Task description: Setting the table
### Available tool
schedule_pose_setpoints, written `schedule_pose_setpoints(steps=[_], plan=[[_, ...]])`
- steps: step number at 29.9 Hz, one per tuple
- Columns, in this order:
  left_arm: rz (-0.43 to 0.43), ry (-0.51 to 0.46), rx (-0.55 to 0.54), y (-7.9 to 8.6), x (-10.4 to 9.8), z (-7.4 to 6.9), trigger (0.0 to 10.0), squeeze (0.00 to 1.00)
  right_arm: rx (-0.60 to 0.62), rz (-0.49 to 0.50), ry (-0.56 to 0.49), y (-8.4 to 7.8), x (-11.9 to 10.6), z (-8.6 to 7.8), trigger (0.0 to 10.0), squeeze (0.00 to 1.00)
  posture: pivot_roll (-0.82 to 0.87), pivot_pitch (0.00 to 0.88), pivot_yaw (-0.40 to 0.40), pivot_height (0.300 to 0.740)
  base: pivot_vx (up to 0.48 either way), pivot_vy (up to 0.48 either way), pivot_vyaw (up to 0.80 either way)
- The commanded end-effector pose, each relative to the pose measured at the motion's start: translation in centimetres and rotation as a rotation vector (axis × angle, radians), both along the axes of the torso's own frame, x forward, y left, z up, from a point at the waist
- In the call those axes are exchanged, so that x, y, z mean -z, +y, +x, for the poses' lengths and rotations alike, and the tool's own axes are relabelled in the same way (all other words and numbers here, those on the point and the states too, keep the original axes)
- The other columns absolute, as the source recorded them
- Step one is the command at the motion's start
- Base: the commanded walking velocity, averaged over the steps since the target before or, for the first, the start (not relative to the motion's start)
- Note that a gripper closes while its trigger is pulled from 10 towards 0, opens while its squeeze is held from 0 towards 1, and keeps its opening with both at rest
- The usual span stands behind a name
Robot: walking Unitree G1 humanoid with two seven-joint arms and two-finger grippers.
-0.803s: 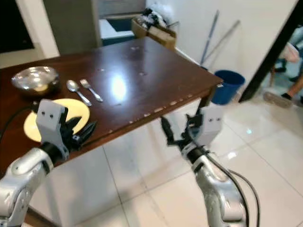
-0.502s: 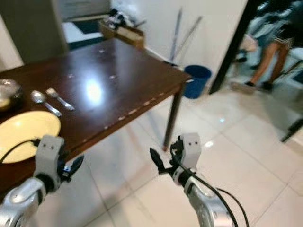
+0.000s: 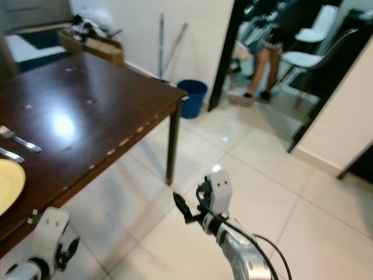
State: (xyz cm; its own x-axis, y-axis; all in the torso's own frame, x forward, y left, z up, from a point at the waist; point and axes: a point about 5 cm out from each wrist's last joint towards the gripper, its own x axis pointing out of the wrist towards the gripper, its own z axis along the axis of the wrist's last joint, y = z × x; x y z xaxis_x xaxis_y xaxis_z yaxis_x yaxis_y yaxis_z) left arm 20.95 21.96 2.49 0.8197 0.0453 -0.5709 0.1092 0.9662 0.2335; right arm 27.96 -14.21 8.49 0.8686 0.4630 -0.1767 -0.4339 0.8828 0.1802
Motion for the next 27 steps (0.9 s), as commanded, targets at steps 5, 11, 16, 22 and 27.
schedule_pose_setpoints(steps=[5,11,16,22,27], plan=[[0.031,-0.002,-0.026,-0.4,0.6,0.3,10.0,0.00,-0.005,-0.017,0.026,0.0,1.1,-0.5,10.0,0.00,-0.01,0.002,0.052,0.740,0.000,0.000,-0.79],[0.043,-0.008,-0.053,-0.3,0.9,0.5,10.0,0.00,-0.005,-0.018,0.027,0.0,1.4,-0.7,10.0,0.00,-0.01,0.003,0.052,0.740,0.000,0.000,-0.79],[0.026,-0.005,-0.065,-0.3,1.5,1.0,10.0,0.00,0.029,-0.025,0.055,0.0,2.6,-1.1,10.0,0.00,-0.01,0.002,0.051,0.740,0.000,0.000,-0.79],[0.037,0.018,-0.007,-0.9,2.3,1.3,10.0,0.00,0.118,-0.076,0.125,-1.8,5.1,-2.5,10.0,0.00,-0.02,0.000,0.070,0.740,0.000,0.000,-0.79],[0.067,0.021,-0.028,-0.5,2.7,1.3,10.0,0.00,0.146,-0.072,0.133,-2.2,5.4,-2.8,10.0,0.00,-0.03,0.000,0.079,0.740,0.000,0.000,-0.79]])
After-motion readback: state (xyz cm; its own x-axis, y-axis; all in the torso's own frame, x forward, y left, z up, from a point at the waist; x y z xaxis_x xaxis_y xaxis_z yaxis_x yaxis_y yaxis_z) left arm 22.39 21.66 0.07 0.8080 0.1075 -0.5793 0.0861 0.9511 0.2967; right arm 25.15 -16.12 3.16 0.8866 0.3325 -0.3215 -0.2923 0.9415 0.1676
